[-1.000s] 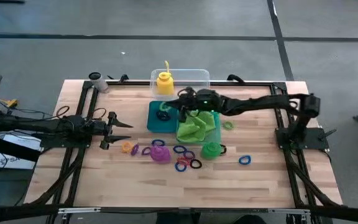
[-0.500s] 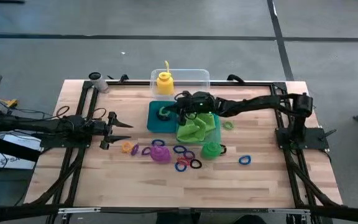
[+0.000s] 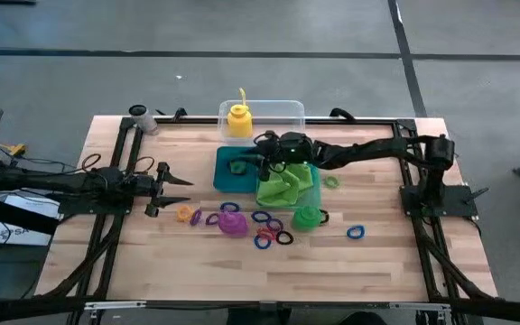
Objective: Pick & Place Sports Items
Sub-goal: Put the green spring keychain into the blue bin
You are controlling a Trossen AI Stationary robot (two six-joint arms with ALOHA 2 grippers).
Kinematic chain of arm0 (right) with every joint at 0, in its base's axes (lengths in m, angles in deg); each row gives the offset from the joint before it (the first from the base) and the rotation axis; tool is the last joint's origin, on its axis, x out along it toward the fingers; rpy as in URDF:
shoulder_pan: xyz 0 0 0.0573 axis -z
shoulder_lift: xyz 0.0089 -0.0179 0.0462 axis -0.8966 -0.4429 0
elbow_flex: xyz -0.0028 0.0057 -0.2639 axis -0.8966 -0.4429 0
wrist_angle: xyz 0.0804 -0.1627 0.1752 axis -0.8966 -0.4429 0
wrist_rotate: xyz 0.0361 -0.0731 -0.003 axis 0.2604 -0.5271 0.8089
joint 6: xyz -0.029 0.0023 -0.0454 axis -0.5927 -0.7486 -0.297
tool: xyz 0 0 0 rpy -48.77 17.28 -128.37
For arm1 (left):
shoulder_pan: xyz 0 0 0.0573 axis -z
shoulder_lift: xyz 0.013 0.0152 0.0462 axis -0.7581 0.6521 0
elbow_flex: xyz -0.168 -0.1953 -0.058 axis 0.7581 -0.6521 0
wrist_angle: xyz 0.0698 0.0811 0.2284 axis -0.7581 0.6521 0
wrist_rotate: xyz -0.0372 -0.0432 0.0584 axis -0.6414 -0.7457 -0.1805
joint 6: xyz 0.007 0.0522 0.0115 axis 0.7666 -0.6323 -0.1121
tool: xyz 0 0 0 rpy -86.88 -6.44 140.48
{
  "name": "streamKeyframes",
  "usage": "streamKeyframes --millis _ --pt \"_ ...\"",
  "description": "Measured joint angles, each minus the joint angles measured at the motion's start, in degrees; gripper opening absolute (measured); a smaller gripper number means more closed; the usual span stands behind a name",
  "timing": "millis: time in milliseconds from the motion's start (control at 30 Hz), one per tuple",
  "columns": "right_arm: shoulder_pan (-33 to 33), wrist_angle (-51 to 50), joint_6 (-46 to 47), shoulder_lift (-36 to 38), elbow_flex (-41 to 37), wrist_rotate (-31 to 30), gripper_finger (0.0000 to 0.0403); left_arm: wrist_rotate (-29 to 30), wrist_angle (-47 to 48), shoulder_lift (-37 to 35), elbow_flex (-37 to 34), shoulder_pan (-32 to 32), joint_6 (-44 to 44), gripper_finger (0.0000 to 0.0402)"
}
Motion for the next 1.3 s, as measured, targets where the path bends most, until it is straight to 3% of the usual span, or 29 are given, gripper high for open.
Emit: streamKeyframes --millis 167,333,833,1033,1300 --pt "0.0 -0.3 -0.4 0.5 0.0 -0.8 0.0157 0.0 0.0 0.0 0.0 0.0 0.0 0.0236" --pt "-0.1 -3.0 1.2 3.2 0.0 -3.2 0.0168 0.0 0.0 0.0 0.0 0.0 0.0 0.0236" --pt "1.8 -30.5 11.7 17.2 -0.9 -4.4 0.0123 0.0 0.0 0.0 0.0 0.0 0.0 0.0236" --pt "1.9 -30.5 11.5 23.5 -7.1 -3.6 0.0102 0.0 0.0 0.0 0.0 0.0 0.0 0.0236" --pt "-1.4 -29.3 13.8 33.1 -16.6 -13.5 0.0087 0.0 0.0 0.0 0.0 0.0 0.0 0.0236"
